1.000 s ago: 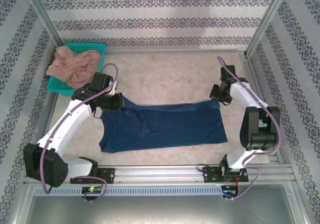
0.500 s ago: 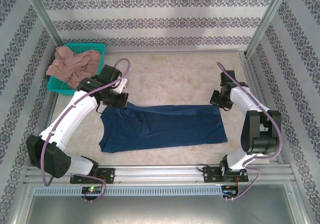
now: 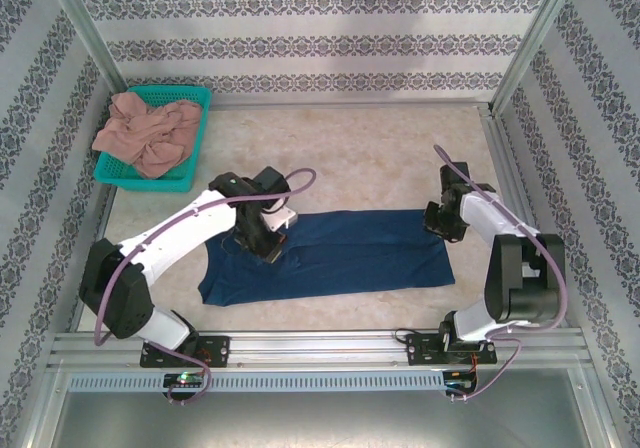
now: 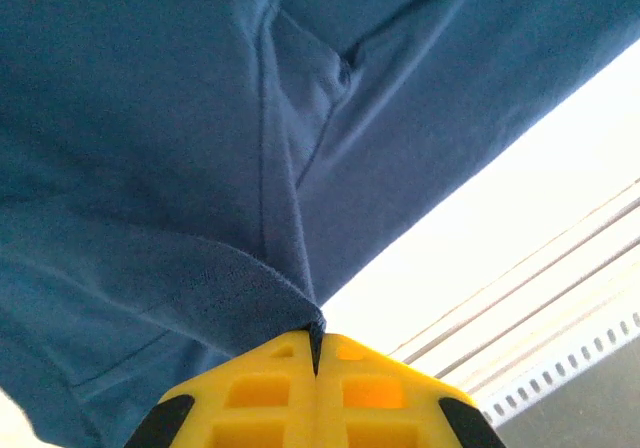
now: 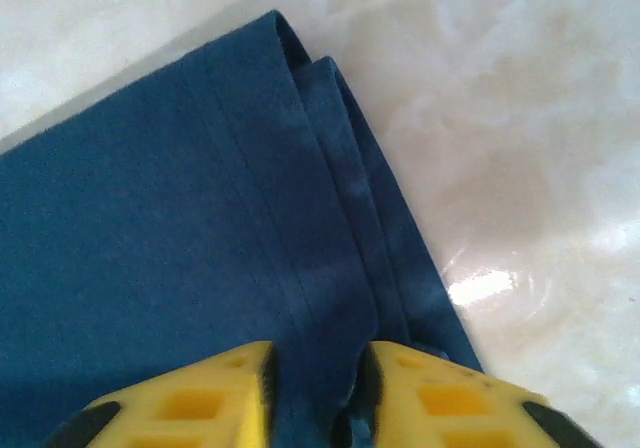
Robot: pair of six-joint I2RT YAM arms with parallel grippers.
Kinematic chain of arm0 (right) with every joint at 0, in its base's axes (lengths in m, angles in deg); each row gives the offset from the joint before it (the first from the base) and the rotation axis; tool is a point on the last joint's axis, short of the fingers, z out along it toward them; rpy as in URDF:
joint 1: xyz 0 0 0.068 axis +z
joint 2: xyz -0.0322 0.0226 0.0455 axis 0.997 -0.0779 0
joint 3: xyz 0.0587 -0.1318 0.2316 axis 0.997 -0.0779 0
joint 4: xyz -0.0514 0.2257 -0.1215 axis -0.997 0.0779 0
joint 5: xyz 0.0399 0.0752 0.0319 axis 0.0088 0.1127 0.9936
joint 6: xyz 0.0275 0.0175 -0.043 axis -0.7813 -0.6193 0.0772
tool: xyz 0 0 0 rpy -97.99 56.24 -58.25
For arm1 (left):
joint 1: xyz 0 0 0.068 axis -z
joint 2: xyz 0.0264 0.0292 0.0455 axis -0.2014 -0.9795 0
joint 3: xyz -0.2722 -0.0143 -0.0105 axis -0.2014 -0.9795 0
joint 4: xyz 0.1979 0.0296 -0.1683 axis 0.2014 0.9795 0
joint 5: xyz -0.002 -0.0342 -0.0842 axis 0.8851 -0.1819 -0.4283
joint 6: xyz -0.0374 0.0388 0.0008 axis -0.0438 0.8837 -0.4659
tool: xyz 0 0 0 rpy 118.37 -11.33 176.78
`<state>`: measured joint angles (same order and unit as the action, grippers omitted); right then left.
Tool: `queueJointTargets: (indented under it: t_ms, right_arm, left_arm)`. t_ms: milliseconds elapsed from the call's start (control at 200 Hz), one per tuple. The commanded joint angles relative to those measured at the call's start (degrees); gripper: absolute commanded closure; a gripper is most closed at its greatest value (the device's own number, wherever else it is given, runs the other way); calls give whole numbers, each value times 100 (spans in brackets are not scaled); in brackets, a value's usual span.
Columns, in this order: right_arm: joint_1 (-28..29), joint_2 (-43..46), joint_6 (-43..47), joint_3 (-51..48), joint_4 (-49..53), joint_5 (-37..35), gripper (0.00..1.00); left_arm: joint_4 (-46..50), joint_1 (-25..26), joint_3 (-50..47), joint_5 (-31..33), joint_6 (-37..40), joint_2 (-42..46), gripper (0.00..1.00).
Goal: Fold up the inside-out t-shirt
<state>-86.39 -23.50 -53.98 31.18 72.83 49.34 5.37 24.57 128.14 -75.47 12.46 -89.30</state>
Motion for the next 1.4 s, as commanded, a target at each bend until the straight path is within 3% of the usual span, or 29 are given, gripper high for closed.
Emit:
queueJointTargets:
  t_ms: [0, 50, 135, 295, 420, 575, 680, 809, 1074, 1254, 1394]
  right_arm:
    - [328, 564, -205, -96, -350, 20, 57]
    - [648, 725, -210, -62, -433, -32, 52]
    - [1302, 934, -179, -46, -658, 41, 48]
    - [2568, 1257, -502, -529, -1809, 884, 41]
    - [3900, 1074, -896, -888, -3472, 1364, 37]
    - [5207, -295, -771, 134, -3756, 1348, 36]
    - [5786, -1242, -741, 921, -3732, 1504, 37]
    - [6502, -1991, -12, 1779, -2954, 859, 37]
    - [7042, -2889, 1635, 2937, -1602, -402, 35]
    - [7082, -3309, 2019, 3237, -1294, -797, 35]
    - [7065, -3488, 2076, 3374, -1206, -920, 42]
  left_arm:
    - [-141, 99, -135, -266, -46, -104, 92]
    - [-237, 93, -116, -226, -84, -114, 85]
    - [-399, 62, -88, -59, -189, -17, 63]
    - [-773, -556, -388, 127, -607, 647, 48]
    - [-1386, -1658, -1134, -160, -1491, 1258, 45]
    - [-2534, -2795, -2240, -672, -2486, 1818, 45]
    - [-2970, -3068, -2582, -1050, -2727, 1785, 46]
    - [-2767, -3165, -2611, -492, -2519, 1763, 45]
    - [-2976, -4062, -2845, -342, -2666, 2162, 43]
    - [-2985, -4225, -2858, -375, -2651, 2220, 43]
    - [-3000, -4231, -2858, -501, -2640, 2193, 42]
